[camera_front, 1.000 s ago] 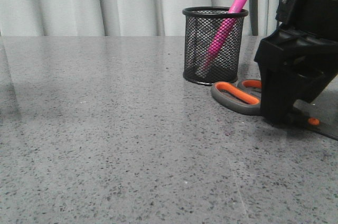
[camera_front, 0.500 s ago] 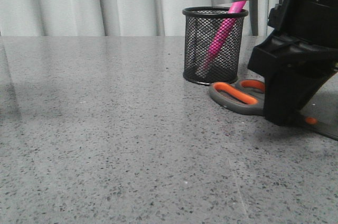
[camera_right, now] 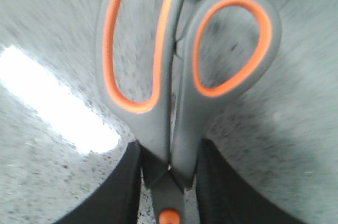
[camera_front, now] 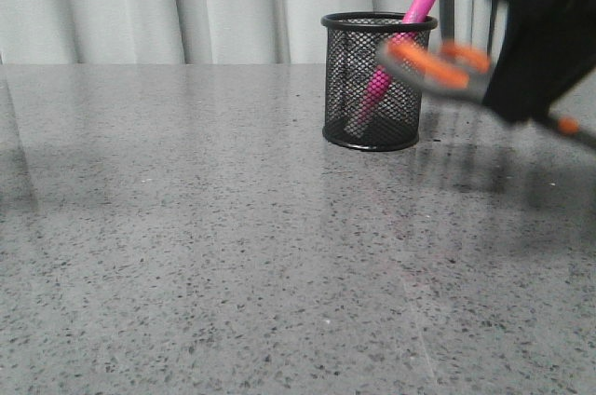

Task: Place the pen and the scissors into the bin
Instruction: 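Carry the scissors above the mesh holder, blades pointing down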

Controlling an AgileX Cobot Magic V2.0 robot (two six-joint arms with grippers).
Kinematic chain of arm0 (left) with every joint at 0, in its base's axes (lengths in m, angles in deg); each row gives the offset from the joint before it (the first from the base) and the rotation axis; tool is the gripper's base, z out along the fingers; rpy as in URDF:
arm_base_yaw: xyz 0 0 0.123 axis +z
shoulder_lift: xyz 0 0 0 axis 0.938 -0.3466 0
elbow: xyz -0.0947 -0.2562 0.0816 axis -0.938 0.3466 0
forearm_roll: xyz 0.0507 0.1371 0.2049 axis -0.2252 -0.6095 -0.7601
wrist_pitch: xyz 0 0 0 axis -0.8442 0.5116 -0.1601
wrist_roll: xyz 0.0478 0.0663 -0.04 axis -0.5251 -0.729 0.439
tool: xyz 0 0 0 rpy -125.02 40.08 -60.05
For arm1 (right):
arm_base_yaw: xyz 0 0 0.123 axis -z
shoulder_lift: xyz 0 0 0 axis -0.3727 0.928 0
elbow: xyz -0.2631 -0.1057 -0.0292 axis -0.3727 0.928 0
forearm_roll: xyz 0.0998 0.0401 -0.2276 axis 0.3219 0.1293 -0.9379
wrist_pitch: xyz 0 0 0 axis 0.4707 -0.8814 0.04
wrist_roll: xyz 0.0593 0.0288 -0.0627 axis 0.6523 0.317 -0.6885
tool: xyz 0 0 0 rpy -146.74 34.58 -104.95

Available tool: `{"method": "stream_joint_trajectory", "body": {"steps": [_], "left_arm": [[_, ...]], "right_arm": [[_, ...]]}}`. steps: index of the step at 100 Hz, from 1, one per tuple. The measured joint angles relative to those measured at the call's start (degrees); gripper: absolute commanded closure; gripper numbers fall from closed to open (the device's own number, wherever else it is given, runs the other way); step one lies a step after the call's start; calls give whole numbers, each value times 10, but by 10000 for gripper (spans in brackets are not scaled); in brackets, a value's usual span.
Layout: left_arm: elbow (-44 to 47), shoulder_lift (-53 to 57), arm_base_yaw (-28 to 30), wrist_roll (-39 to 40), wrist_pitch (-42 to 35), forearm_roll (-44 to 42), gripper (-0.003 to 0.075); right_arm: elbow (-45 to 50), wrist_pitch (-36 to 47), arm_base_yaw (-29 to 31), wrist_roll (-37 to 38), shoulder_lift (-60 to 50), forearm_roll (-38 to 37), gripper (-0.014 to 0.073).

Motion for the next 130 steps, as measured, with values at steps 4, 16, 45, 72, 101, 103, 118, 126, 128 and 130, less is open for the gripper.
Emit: {"method": "stream_joint_trajectory", "body": {"steps": [4,16,45,72,101,103,118,126,128,130], "left_arm": [[0,0,0,0,0,0,739],[0,0,0,0,-1,1,739],[0,0,0,0,-1,10,739],[0,0,0,0,-2,12,739],[0,0,0,0,-2,12,739],[0,0,0,0,-2,13,739],[0,0,0,0,-2,13,739],[0,0,0,0,-2,13,739],[0,0,0,0,-2,13,739],[0,0,0,0,-2,13,739]], "right_arm": [[15,28,0,0,-33,1,670],[57,134,0,0,-103,1,670],[72,483,0,0,-75,1,670],[72,764,0,16,66,35,670],[72,852,-1,57,172,48,670],[72,853,-1,57,177,48,670],[72,857,-1,59,202,48,670],[72,859,-1,59,209,48,670],[72,859,-1,59,211,48,670],[72,859,-1,59,212,48,670]]}}
